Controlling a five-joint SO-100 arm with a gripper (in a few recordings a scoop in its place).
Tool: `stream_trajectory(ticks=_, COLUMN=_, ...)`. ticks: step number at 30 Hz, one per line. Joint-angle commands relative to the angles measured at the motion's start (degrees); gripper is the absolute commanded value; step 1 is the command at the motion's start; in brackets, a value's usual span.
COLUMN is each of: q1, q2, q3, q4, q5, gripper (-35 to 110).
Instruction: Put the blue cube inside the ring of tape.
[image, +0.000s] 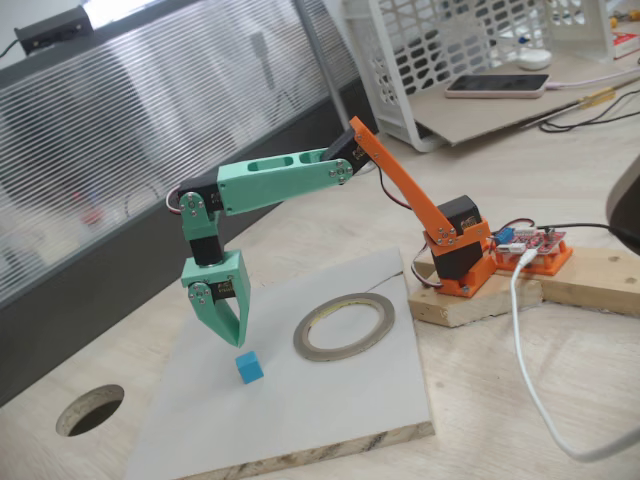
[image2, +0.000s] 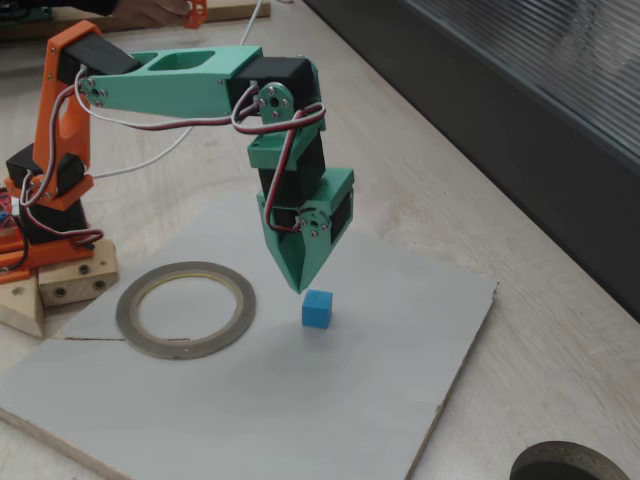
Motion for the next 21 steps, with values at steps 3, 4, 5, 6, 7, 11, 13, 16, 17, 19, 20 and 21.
stream_trajectory(ticks=3, q1=-0.79, q2=1.49, q3=-0.88, q4=0.70, q5=0.70, gripper=0)
stream_trajectory(ticks=4, q1=-0.70, q2=1.49, q3=-0.88, q4=0.70, q5=0.44, gripper=0)
stream_trajectory(ticks=5, q1=-0.53, q2=1.49, q3=-0.88, q4=0.70, q5=0.70, gripper=0)
stream_trajectory(ticks=6, q1=-0.53, q2=1.49, q3=-0.88, q4=0.53, q5=0.44, gripper=0)
stream_trajectory(ticks=7, q1=-0.62, q2=1.49, q3=-0.88, q4=0.18, q5=0.44, gripper=0)
stream_trajectory(ticks=11, q1=-0.62, q2=1.49, q3=-0.88, q4=0.79, q5=0.70, gripper=1)
stream_trajectory(ticks=13, q1=-0.62, q2=1.49, q3=-0.88, q4=0.79, q5=0.44, gripper=1)
stream_trajectory(ticks=16, q1=-0.62, q2=1.58, q3=-0.88, q4=0.79, q5=0.26, gripper=1)
stream_trajectory(ticks=17, q1=-0.62, q2=1.58, q3=-0.88, q4=0.79, q5=0.26, gripper=1)
stream_trajectory(ticks=19, q1=-0.62, q2=1.67, q3=-0.88, q4=0.79, q5=0.26, gripper=4)
stream_trajectory(ticks=20, q1=-0.62, q2=1.67, q3=-0.88, q4=0.79, q5=0.26, gripper=7)
stream_trajectory(ticks=21, q1=-0.53, q2=1.76, q3=-0.88, q4=0.79, q5=0.26, gripper=11)
